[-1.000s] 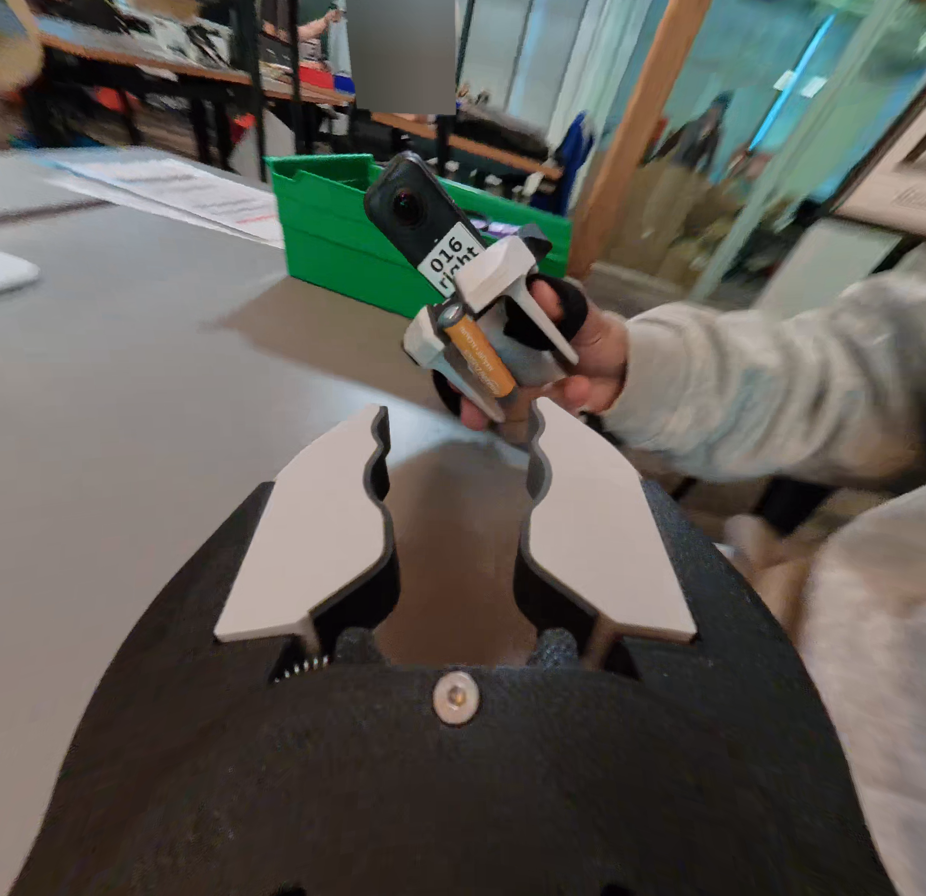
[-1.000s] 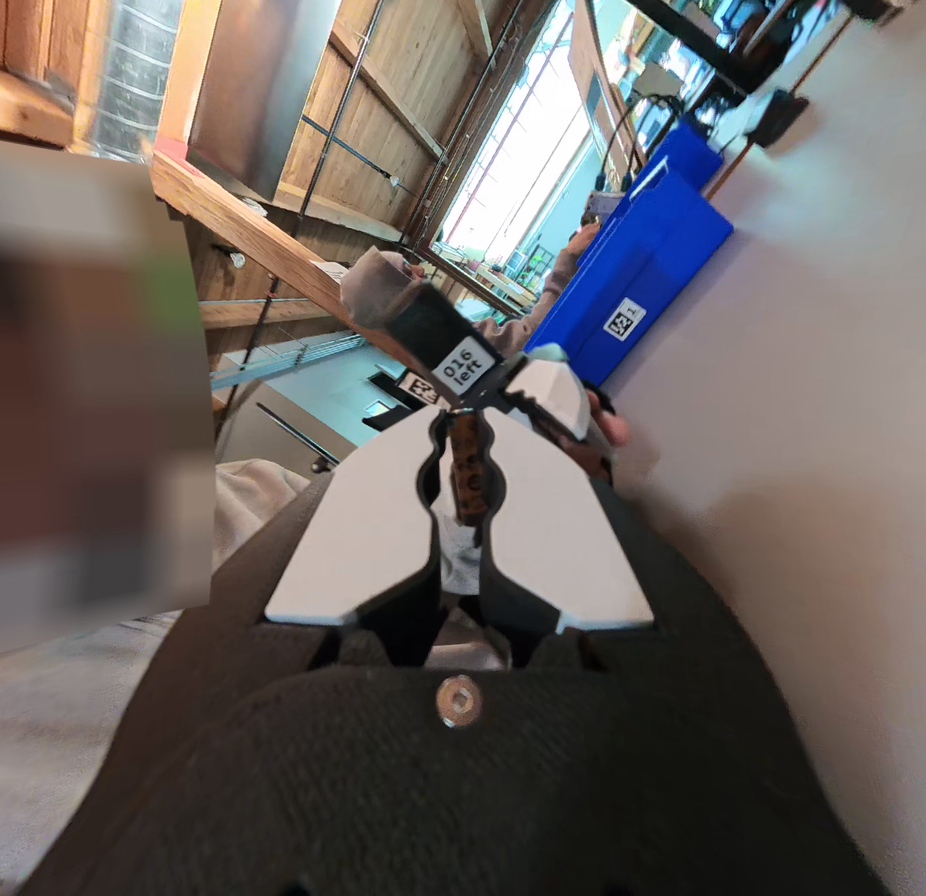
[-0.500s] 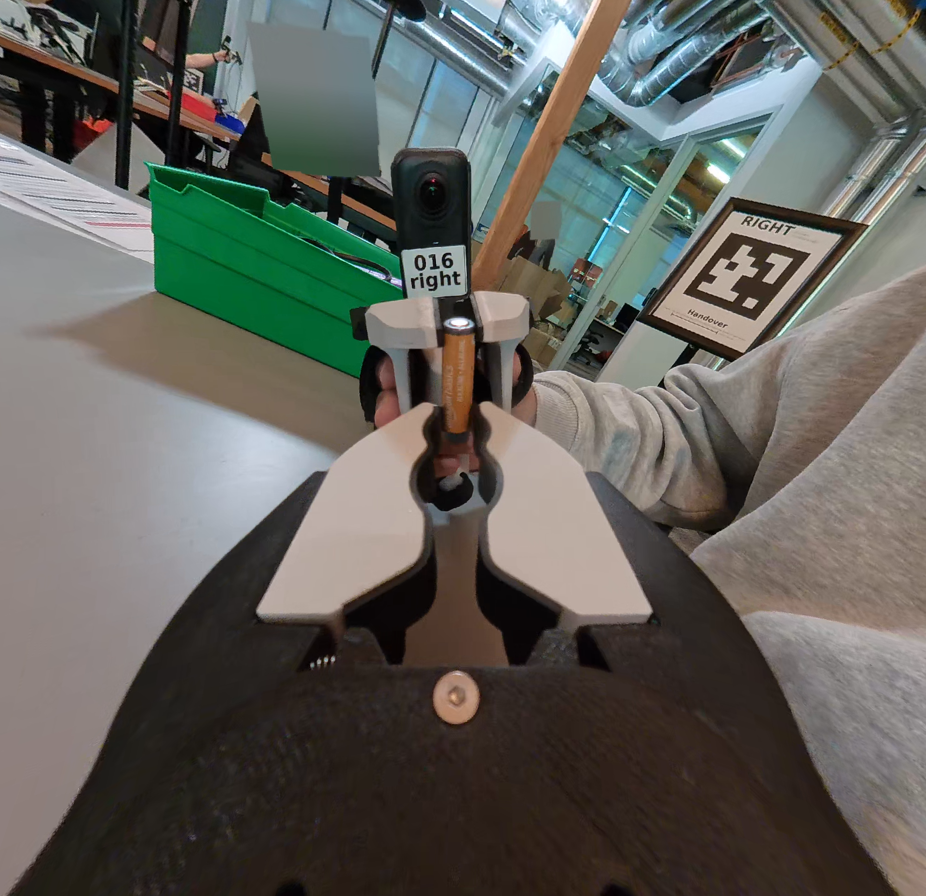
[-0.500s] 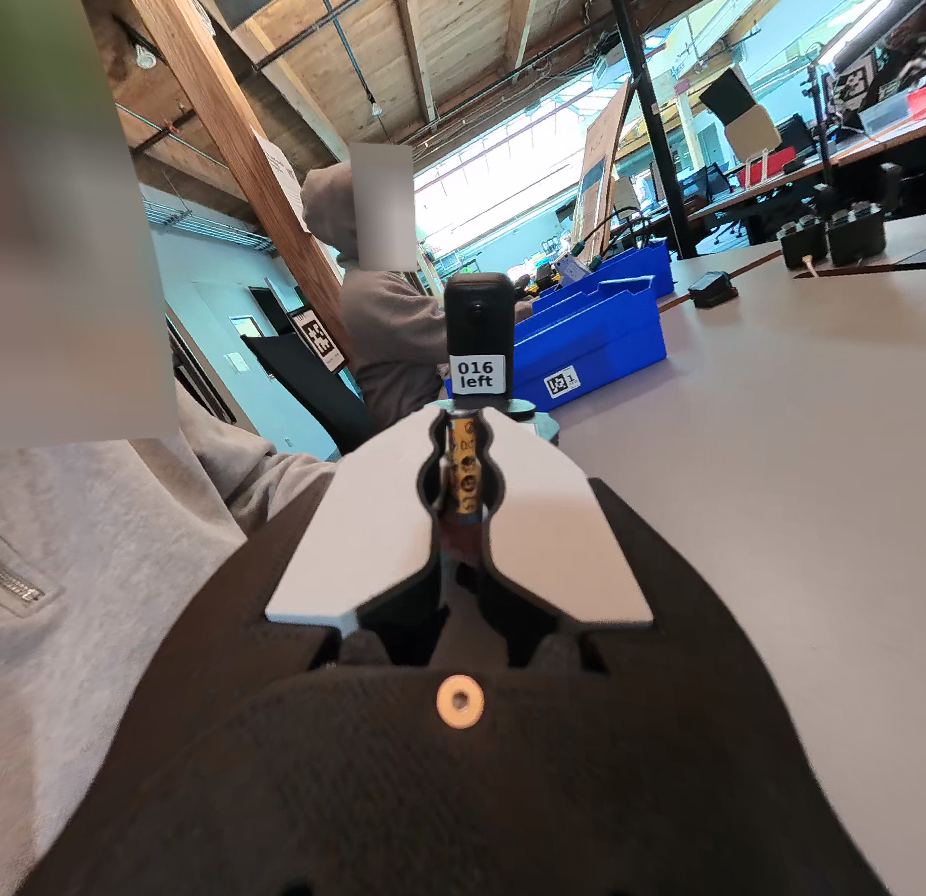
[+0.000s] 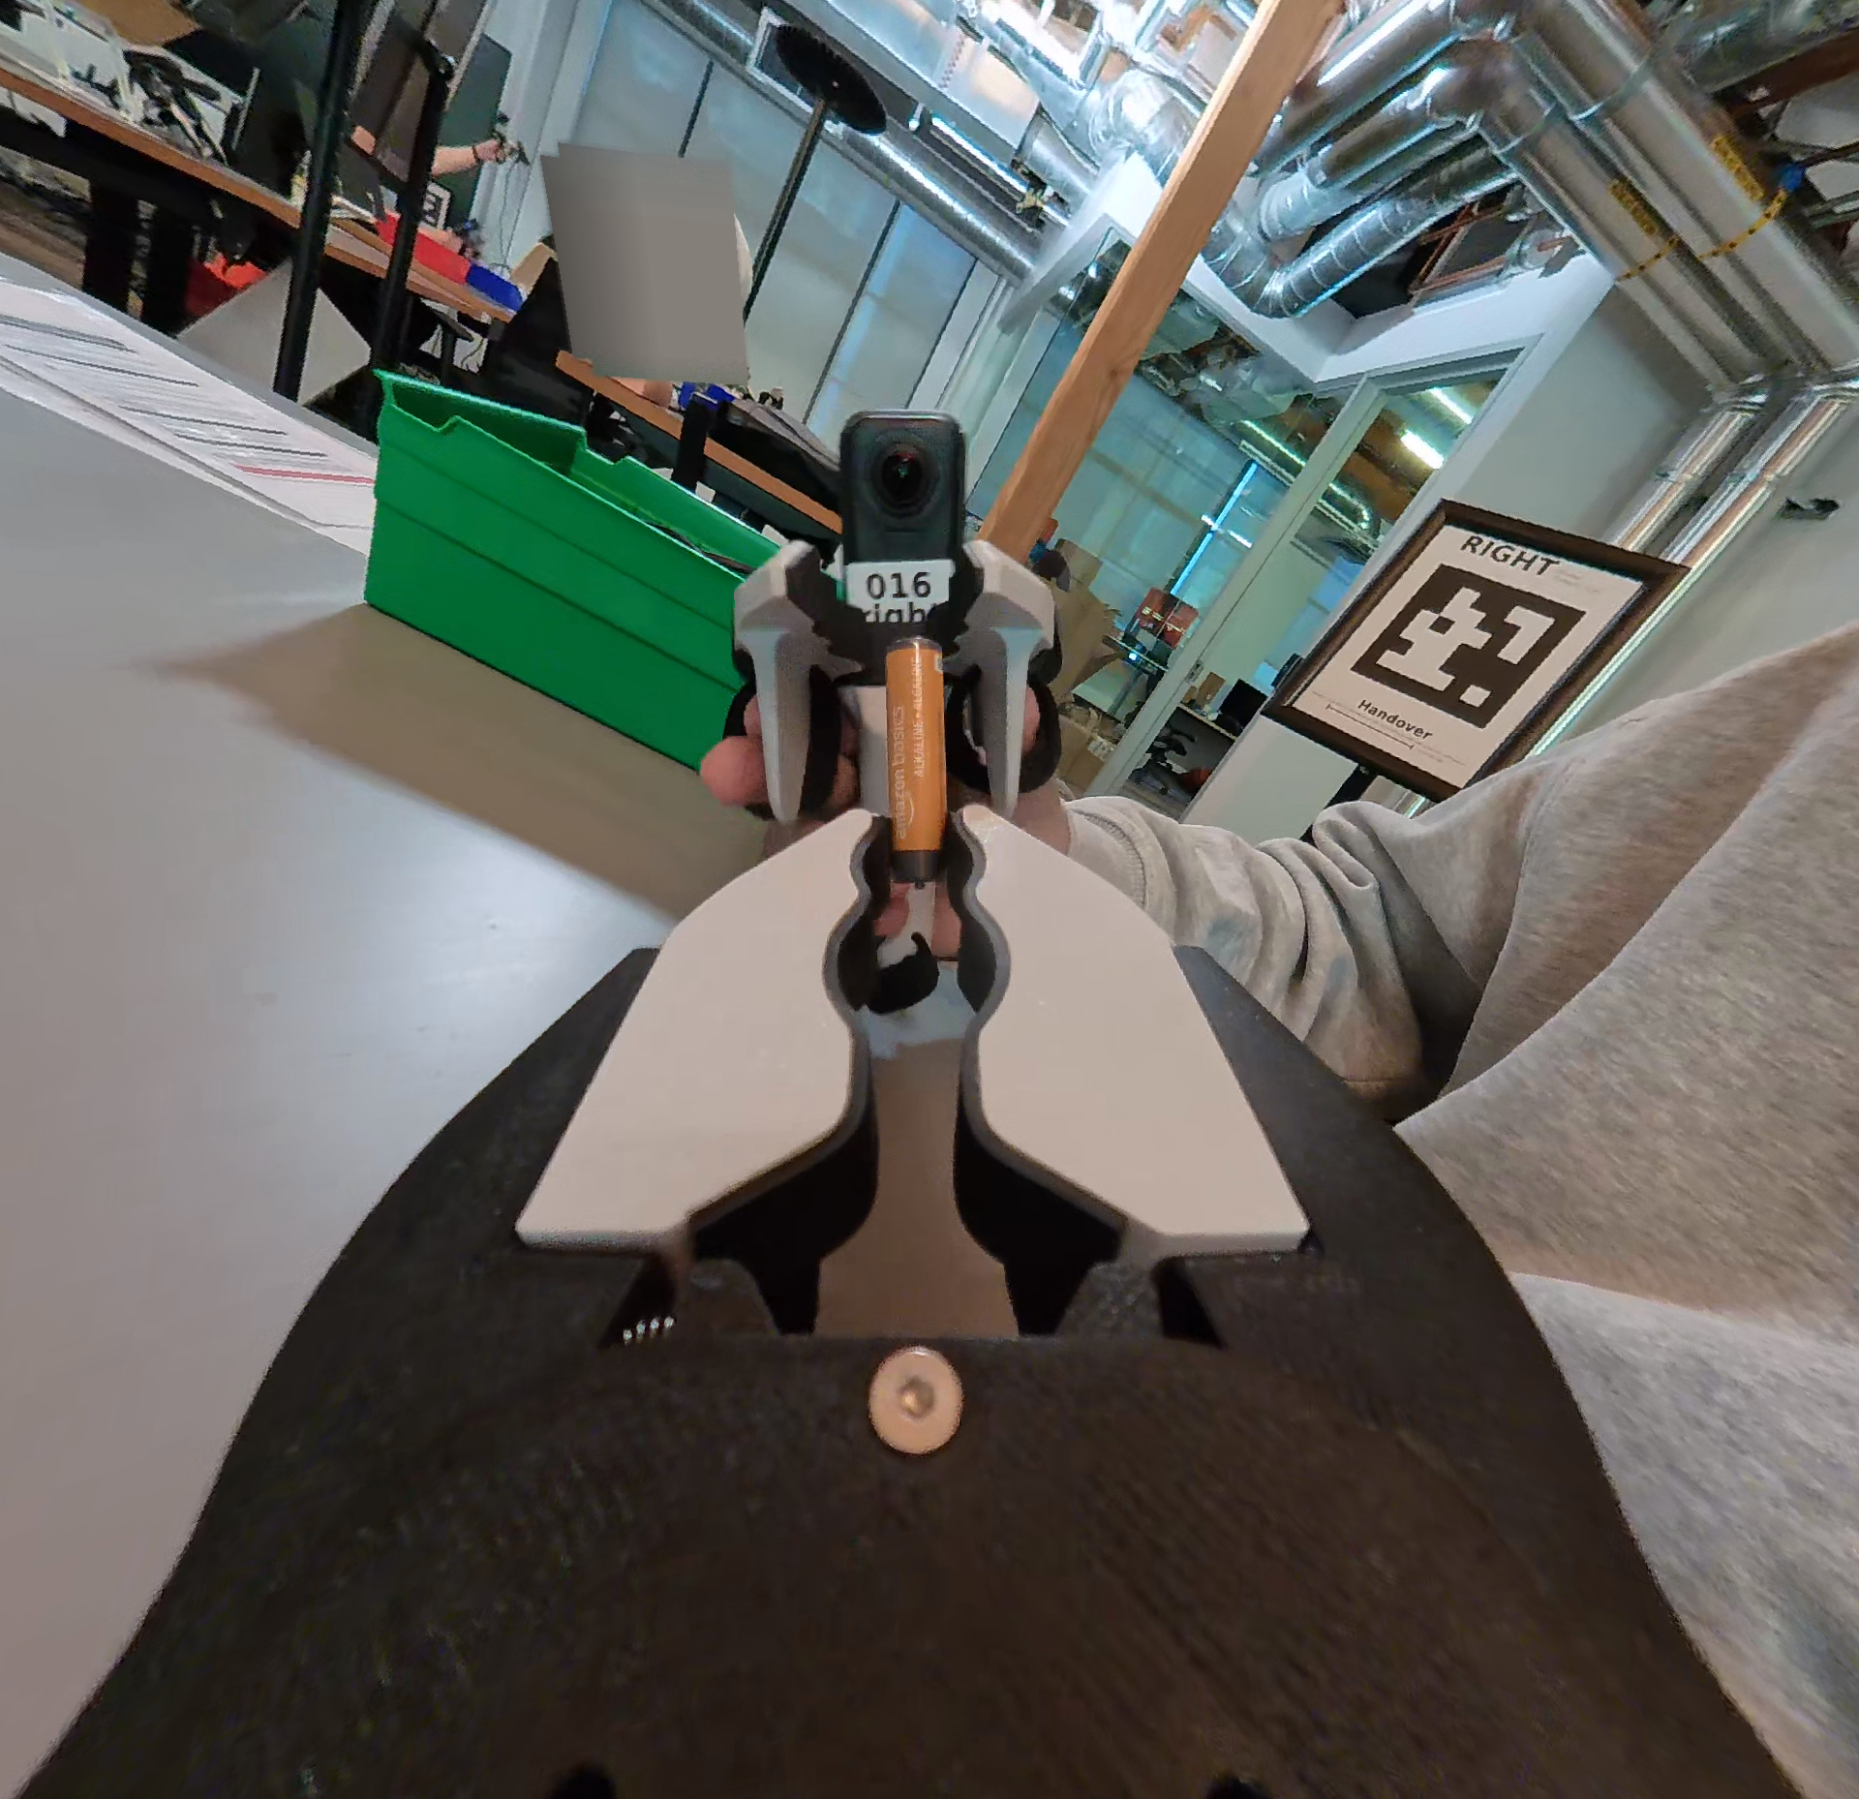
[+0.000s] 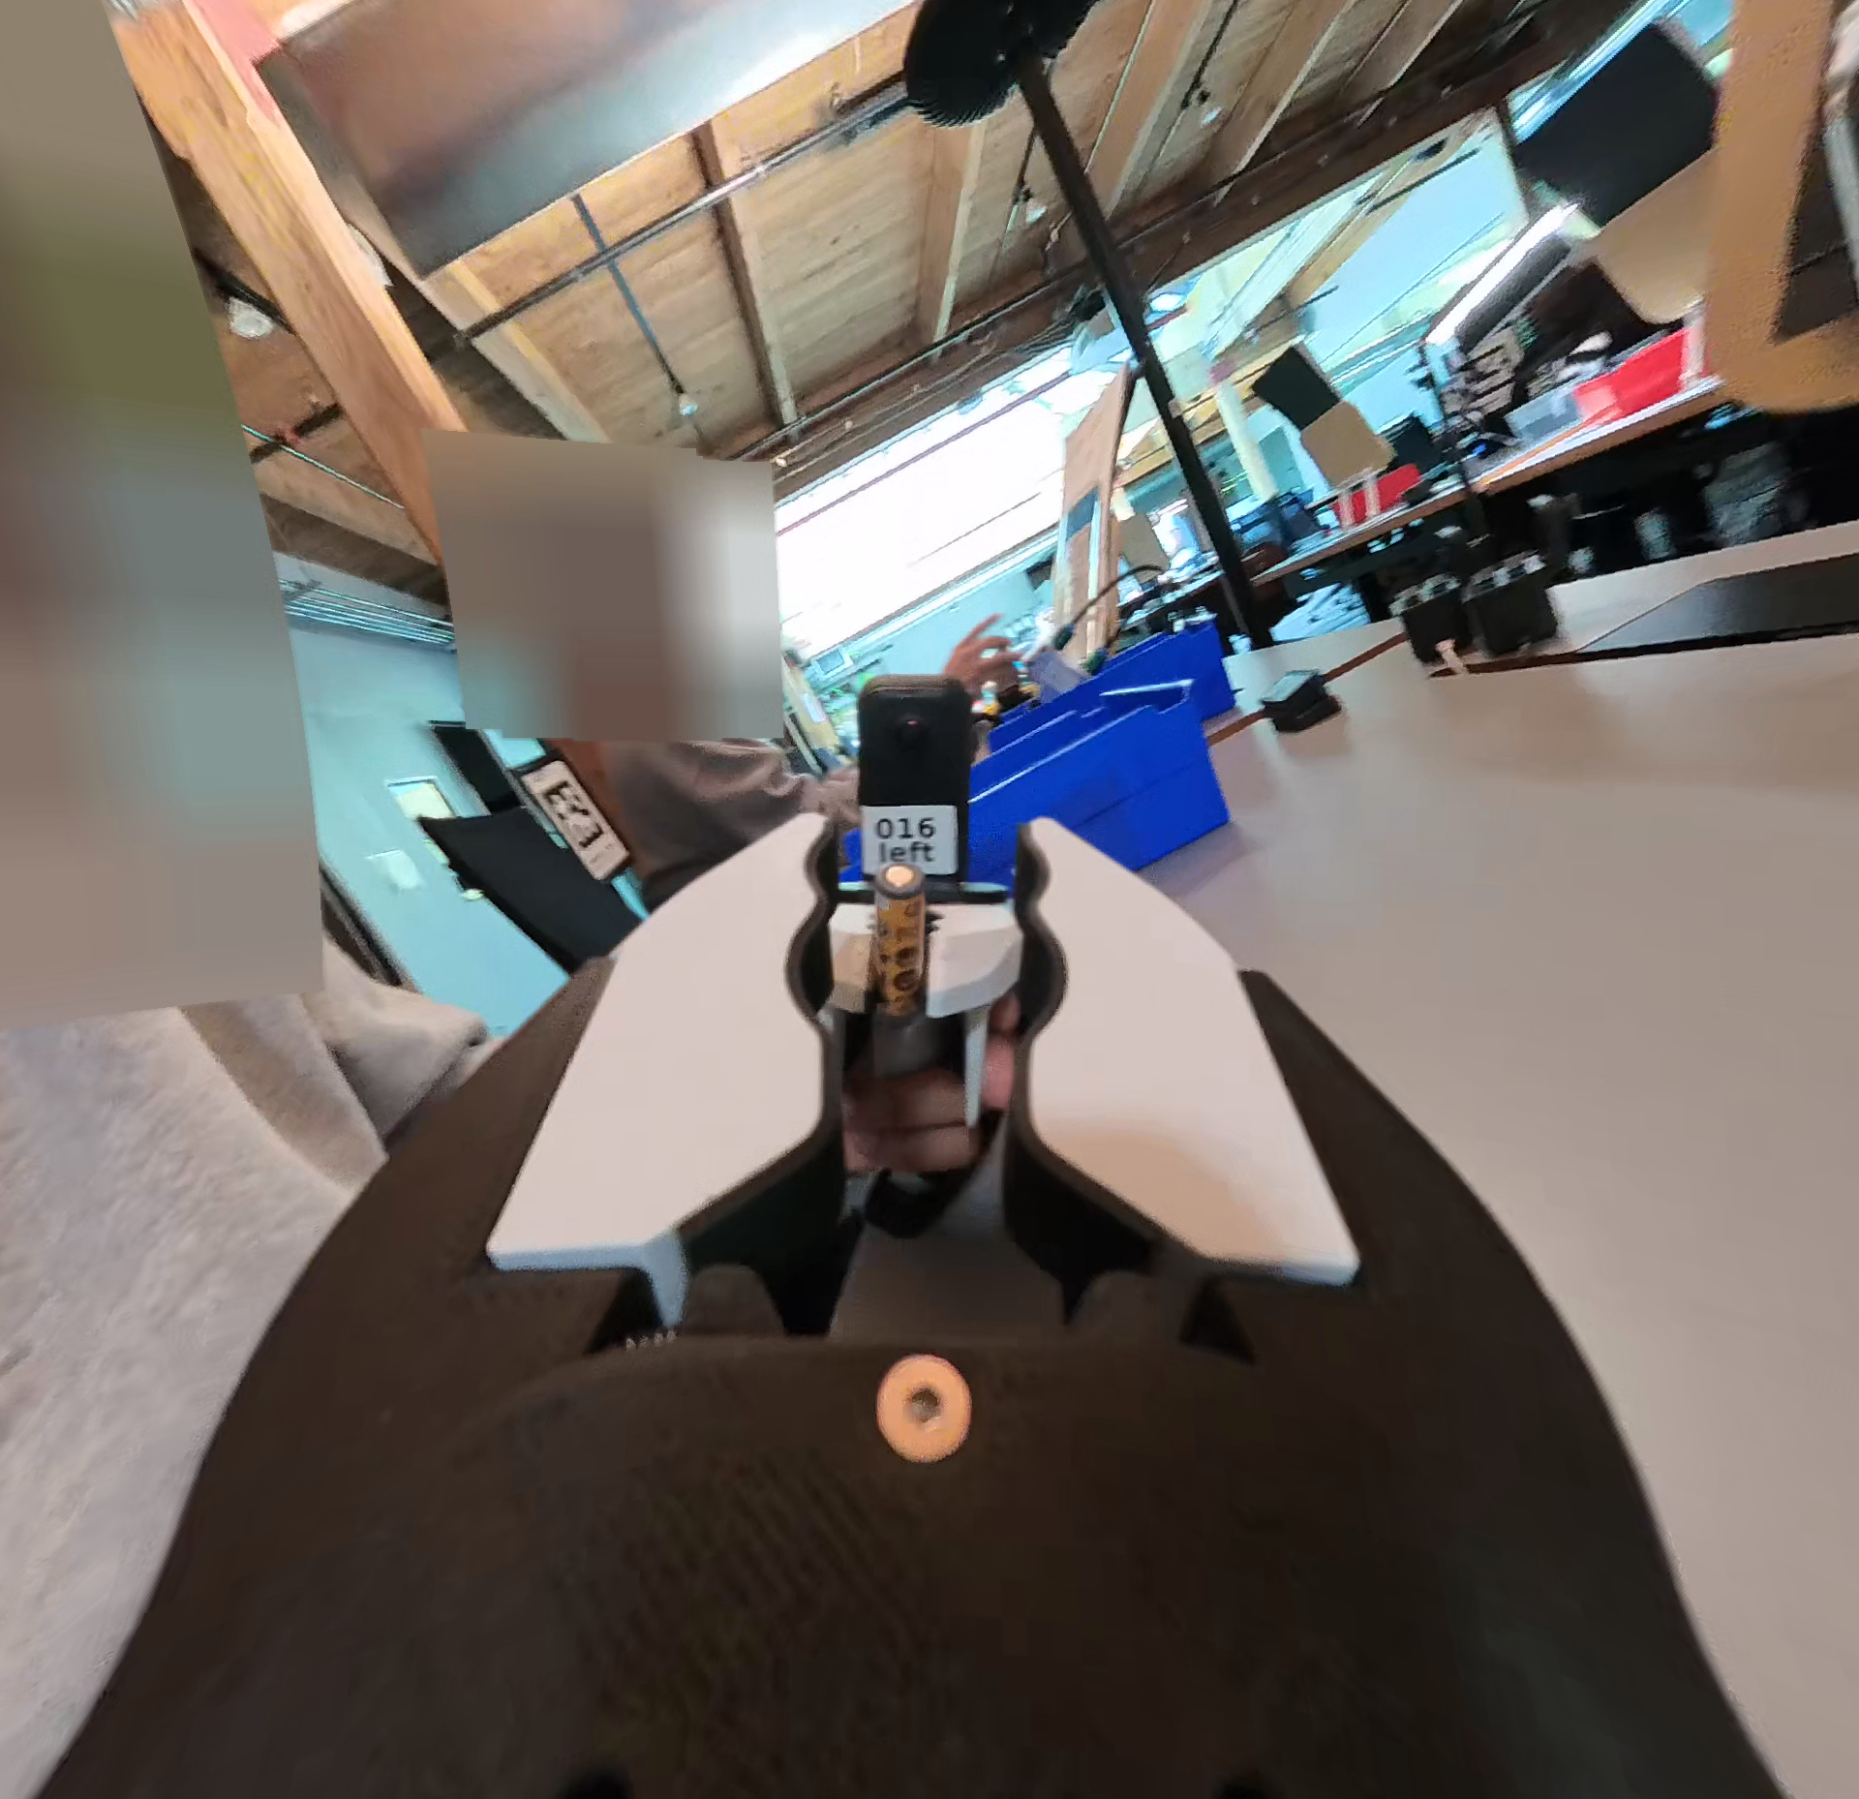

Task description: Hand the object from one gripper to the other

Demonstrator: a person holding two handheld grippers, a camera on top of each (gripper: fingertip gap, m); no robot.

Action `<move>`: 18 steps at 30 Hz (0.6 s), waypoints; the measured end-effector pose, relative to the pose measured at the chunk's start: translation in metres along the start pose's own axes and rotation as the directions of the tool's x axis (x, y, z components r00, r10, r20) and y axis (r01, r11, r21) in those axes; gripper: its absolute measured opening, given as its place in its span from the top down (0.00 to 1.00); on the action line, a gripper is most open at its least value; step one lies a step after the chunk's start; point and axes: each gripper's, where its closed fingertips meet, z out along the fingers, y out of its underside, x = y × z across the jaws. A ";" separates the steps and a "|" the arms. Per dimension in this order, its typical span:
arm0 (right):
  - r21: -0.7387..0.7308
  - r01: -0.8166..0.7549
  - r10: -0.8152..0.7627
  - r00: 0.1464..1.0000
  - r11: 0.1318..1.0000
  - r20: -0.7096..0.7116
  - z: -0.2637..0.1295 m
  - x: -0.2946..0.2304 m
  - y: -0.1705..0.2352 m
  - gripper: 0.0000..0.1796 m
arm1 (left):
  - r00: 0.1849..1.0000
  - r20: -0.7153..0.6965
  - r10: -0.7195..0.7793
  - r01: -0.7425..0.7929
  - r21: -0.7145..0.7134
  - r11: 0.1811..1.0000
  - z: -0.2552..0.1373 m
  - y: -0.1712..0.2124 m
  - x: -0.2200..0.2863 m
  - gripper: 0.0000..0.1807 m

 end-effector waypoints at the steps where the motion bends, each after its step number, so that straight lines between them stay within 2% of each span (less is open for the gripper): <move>1: -0.010 0.044 -0.044 0.999 0.999 -0.031 -0.002 0.003 -0.001 0.80 | 1.000 0.011 -0.010 0.010 -0.003 1.000 -0.001 0.000 -0.002 0.94; 3: -0.065 0.198 -0.204 0.973 0.978 -0.104 -0.004 0.008 -0.001 0.76 | 0.998 0.023 -0.051 0.051 0.003 0.999 -0.002 0.000 -0.007 0.94; 5: -0.154 0.406 -0.427 0.893 0.901 -0.140 -0.003 0.008 0.002 0.71 | 0.992 0.002 -0.126 0.125 0.030 0.992 -0.004 -0.002 -0.009 0.94; 7: -0.252 0.605 -0.646 0.750 0.756 -0.140 0.001 0.008 0.010 0.63 | 0.976 -0.045 -0.214 0.217 0.075 0.973 -0.006 -0.006 -0.010 0.94; 9: -0.339 0.723 -0.790 0.602 0.602 -0.119 0.005 0.008 0.021 0.62 | 0.949 -0.103 -0.298 0.309 0.122 0.943 -0.009 -0.012 -0.010 0.94; 11: -0.391 0.779 -0.862 0.498 0.491 -0.091 0.010 0.008 0.031 0.60 | 0.914 -0.165 -0.370 0.394 0.150 0.907 -0.011 -0.015 -0.010 0.94; 14: -0.431 0.819 -0.918 0.393 0.379 -0.061 0.013 0.007 0.037 0.58 | 0.872 -0.222 -0.436 0.473 0.155 0.867 -0.011 -0.016 -0.010 0.94; 16: -0.436 0.830 -0.929 0.368 0.348 -0.042 0.014 0.006 0.039 0.60 | 0.856 -0.236 -0.460 0.498 0.139 0.856 -0.010 -0.013 -0.009 0.94; 18: -0.437 0.826 -0.926 0.376 0.355 -0.041 0.014 0.006 0.040 0.60 | 0.854 -0.233 -0.465 0.500 0.125 0.857 -0.008 -0.011 -0.009 0.94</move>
